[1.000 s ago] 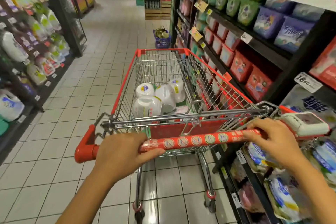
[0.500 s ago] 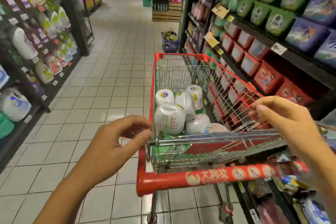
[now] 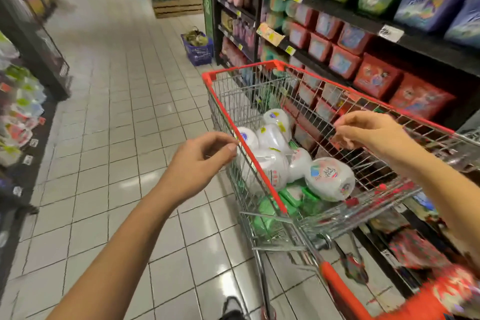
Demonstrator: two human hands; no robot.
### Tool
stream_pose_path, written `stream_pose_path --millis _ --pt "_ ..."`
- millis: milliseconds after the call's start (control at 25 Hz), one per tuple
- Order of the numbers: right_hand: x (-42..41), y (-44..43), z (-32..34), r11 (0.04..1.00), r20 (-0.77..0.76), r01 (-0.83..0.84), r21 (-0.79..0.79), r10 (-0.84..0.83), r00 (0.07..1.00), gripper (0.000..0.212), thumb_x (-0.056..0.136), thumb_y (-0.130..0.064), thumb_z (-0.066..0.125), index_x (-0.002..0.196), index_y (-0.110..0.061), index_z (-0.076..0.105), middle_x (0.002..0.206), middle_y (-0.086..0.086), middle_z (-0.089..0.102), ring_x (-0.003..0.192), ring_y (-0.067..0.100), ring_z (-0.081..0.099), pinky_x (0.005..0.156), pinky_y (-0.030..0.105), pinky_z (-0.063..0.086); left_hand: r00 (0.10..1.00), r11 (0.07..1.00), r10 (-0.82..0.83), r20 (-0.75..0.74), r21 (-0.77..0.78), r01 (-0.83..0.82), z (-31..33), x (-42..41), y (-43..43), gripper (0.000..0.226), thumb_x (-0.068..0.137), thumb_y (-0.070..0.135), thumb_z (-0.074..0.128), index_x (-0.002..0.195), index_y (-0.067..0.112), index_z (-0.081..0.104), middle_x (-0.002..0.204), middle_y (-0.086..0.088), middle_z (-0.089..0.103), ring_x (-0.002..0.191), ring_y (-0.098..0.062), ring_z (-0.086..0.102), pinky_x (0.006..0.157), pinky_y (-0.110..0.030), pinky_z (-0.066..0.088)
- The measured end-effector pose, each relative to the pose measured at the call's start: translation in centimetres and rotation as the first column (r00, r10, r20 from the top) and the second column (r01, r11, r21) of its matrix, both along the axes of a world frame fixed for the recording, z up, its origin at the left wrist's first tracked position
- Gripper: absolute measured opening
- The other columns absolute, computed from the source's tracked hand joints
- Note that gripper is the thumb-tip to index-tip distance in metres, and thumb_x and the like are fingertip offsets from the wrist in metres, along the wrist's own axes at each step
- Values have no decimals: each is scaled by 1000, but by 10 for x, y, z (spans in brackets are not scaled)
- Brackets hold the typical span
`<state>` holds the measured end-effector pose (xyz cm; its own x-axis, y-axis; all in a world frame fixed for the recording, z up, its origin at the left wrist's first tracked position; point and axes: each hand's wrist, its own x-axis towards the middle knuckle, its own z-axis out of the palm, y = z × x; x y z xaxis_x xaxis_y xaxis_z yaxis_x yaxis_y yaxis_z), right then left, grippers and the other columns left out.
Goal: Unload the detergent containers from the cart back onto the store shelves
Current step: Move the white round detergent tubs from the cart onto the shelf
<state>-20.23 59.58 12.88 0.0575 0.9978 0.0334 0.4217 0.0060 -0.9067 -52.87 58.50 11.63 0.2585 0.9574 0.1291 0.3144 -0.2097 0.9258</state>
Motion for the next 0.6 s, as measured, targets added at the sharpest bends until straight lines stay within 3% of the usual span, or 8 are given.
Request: stream_pose_path --millis 120,280,400,480,560,600 --pt "-8 35 -24 994 88 27 -105 -18 996 7 89 -1 62 87 -7 66 71 12 60 57 16 50 57 21 44 995 995 -96 -23 -27 95 -18 9 64 13 91 15 62 90 26 69 82 2 73 74 -5 66 71 -17 49" --pt "6 82 -54 963 181 126 -238 -84 980 10 89 -9 64 83 -15 68 72 3 65 55 7 55 57 21 47 971 973 -227 -70 -66 222 -43 41 161 17 90 15 64 85 31 66 84 1 71 79 -15 65 81 -33 50" --pt "16 107 -86 900 149 244 -362 -203 968 13 89 -11 64 78 -16 68 69 -4 67 54 2 60 51 17 48 922 931 -356 -150 -139 337 -66 79 223 19 89 12 64 82 29 64 77 5 66 69 -9 59 71 -28 48" --pt "14 118 -111 836 99 309 -454 -297 950 10 90 -15 64 81 -12 67 72 1 66 60 8 62 51 19 48 865 902 -429 -262 -182 392 -87 106 259 8 88 15 66 88 23 64 79 2 63 64 -6 55 59 -19 44" --pt "10 126 -137 769 73 363 -527 -384 920 13 90 -15 62 78 -10 64 70 4 62 60 13 60 52 21 46 767 850 -524 -371 -278 447 -113 131 289 15 87 20 68 100 20 61 89 -2 62 67 -10 55 51 -10 41" --pt "6 128 -150 735 76 392 -553 -424 902 16 89 -12 61 73 -11 61 67 4 59 56 10 57 51 19 44 692 803 -593 -412 -361 474 -129 144 302 25 87 23 69 109 16 60 95 -4 61 73 -13 57 55 -10 43"
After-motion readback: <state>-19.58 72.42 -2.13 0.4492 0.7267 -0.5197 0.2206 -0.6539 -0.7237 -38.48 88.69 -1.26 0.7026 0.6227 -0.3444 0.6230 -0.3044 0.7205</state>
